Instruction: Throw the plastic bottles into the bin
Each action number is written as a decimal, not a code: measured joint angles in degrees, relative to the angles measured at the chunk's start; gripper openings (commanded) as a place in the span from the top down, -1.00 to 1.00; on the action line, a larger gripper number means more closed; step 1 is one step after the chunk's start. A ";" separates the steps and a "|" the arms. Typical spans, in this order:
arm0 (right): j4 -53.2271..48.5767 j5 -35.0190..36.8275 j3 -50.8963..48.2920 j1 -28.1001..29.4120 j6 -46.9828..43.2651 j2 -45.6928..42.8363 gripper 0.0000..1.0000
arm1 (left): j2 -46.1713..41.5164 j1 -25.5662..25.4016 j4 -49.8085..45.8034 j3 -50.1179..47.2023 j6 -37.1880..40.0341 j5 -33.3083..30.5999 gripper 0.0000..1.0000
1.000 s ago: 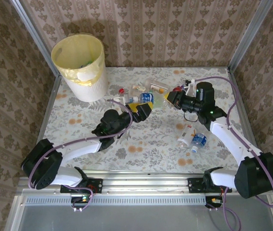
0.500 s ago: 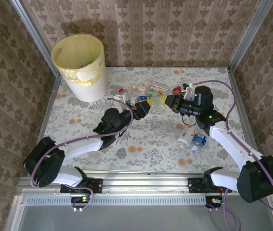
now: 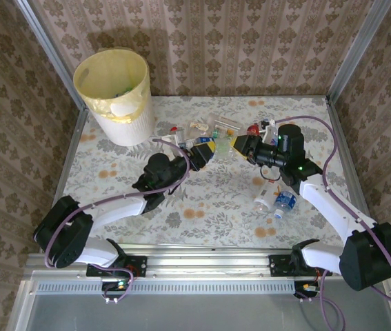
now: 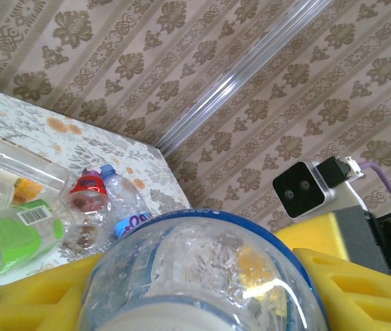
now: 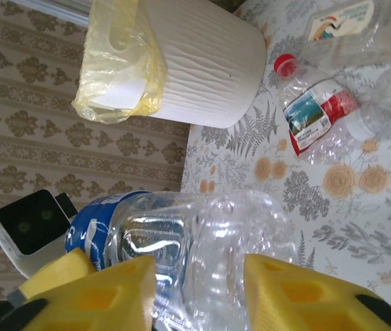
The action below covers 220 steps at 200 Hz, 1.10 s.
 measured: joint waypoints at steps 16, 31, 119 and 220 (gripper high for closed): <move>-0.81 -0.13 0.02 0.00 -1.14 -0.02 -0.42 | -0.90 0.61 -1.29 0.00 0.46 0.11 0.26; -1.73 -0.11 0.02 0.00 -2.01 -0.20 -0.64 | -2.40 1.01 -2.84 0.00 1.11 0.24 0.26; -8.57 2.14 -0.04 0.11 -9.75 -6.88 -1.00 | -13.68 4.52 -13.81 0.04 7.56 1.07 0.28; -15.30 4.52 -0.52 0.09 -17.73 -7.85 -1.00 | -29.66 17.64 -35.19 6.01 16.76 2.21 0.31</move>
